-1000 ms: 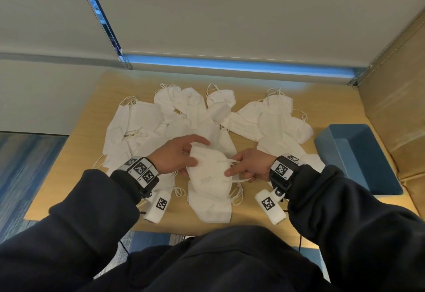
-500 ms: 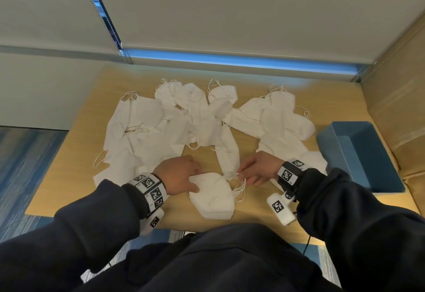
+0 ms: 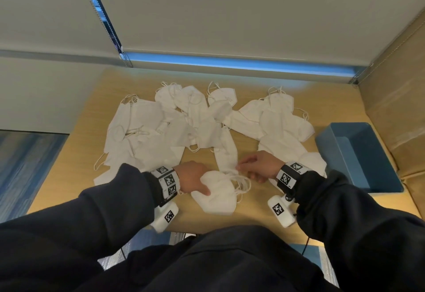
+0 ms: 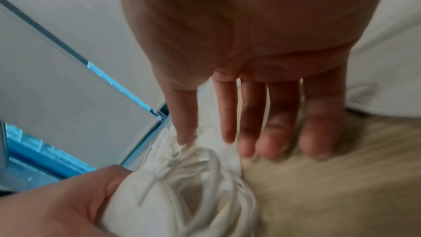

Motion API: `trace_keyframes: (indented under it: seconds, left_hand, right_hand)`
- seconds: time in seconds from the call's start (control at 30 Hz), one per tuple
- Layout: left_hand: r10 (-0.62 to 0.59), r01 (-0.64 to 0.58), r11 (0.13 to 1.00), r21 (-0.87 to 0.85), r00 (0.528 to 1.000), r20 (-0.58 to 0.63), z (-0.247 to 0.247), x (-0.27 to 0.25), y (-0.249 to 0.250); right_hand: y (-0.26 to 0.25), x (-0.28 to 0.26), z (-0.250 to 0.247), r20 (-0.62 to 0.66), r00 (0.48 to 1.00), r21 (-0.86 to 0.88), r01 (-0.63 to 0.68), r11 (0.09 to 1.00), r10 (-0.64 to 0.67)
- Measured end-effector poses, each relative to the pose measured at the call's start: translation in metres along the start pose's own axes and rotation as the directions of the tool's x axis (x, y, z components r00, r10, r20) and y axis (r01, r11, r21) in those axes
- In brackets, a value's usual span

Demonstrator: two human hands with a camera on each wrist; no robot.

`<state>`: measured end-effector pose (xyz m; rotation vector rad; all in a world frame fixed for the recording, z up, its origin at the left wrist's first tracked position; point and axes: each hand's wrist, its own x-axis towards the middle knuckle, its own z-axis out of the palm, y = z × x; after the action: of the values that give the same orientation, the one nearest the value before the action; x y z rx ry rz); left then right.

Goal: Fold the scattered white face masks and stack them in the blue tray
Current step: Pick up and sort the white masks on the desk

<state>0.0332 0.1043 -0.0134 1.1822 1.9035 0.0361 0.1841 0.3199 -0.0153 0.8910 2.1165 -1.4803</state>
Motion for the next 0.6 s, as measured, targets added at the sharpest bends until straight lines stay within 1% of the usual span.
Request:
trace_keyframes:
  seconds: [0.03,0.07,0.1,0.13,0.17,0.2,0.23,0.27,0.3,0.33,0.37,0.4,0.47,0.53,0.6]
  left_hand:
    - [0.043,-0.049,0.993,-0.111,0.998,-0.052,-0.007,-0.004,-0.003]
    - [0.075,-0.101,0.975,-0.2,0.988,-0.133,-0.014,-0.008,-0.006]
    - [0.086,-0.145,0.954,-0.262,0.971,-0.222,-0.019,-0.012,-0.009]
    - [0.078,-0.173,0.937,-0.302,0.95,-0.303,-0.023,-0.015,-0.011]
    - [0.063,-0.194,0.926,-0.324,0.925,-0.374,-0.023,-0.017,-0.012]
    - [0.041,-0.206,0.918,-0.339,0.899,-0.436,-0.02,-0.017,-0.013]
    - [0.015,-0.212,0.911,-0.354,0.874,-0.485,-0.015,-0.016,-0.014]
    - [-0.012,-0.208,0.909,-0.361,0.853,-0.521,-0.009,-0.014,-0.014]
    - [-0.033,-0.191,0.917,-0.35,0.839,-0.544,-0.003,-0.011,-0.016]
    - [-0.052,-0.159,0.932,-0.325,0.831,-0.555,0.002,-0.009,-0.017]
    - [-0.072,-0.117,0.948,-0.296,0.827,-0.557,0.006,-0.006,-0.019]
    - [-0.084,-0.082,0.961,-0.266,0.825,-0.559,0.01,-0.004,-0.02]
    - [-0.081,-0.053,0.976,-0.212,0.814,-0.575,0.014,-0.001,-0.021]
    - [-0.07,-0.046,0.983,-0.178,0.803,-0.592,0.015,0.0,-0.023]
    - [-0.062,-0.066,0.982,-0.18,0.779,-0.624,0.015,0.0,-0.025]
  right_hand:
    - [-0.005,-0.004,-0.003,-0.08,0.996,0.102,0.044,0.994,-0.036]
    - [-0.009,-0.008,-0.006,-0.152,0.987,0.23,0.095,0.969,-0.061]
    - [-0.016,-0.014,-0.007,-0.194,0.978,0.348,0.145,0.926,-0.081]
    - [-0.02,-0.016,-0.008,-0.209,0.972,0.408,0.186,0.894,-0.107]
    - [-0.025,-0.018,-0.006,-0.195,0.971,0.424,0.211,0.881,-0.139]
    - [-0.027,-0.019,-0.002,-0.157,0.973,0.384,0.219,0.897,-0.17]
    - [-0.029,-0.018,0.004,-0.108,0.973,0.278,0.227,0.934,-0.204]
    - [-0.028,-0.015,0.01,-0.061,0.969,0.098,0.244,0.965,-0.239]
    - [-0.029,-0.013,0.017,-0.018,0.965,-0.096,0.257,0.962,-0.26]
    - [-0.031,-0.01,0.023,0.0,0.963,-0.248,0.262,0.933,-0.27]
    - [-0.033,-0.007,0.028,0.003,0.96,-0.316,0.268,0.91,-0.281]
    - [-0.034,-0.004,0.032,0.01,0.957,-0.346,0.275,0.897,-0.29]
    - [-0.037,0.002,0.041,0.02,0.95,-0.397,0.295,0.869,-0.313]
    - [-0.038,0.007,0.048,-0.033,0.943,-0.431,0.286,0.856,-0.332]
    - [-0.037,0.014,0.051,-0.129,0.94,-0.377,0.249,0.892,-0.317]
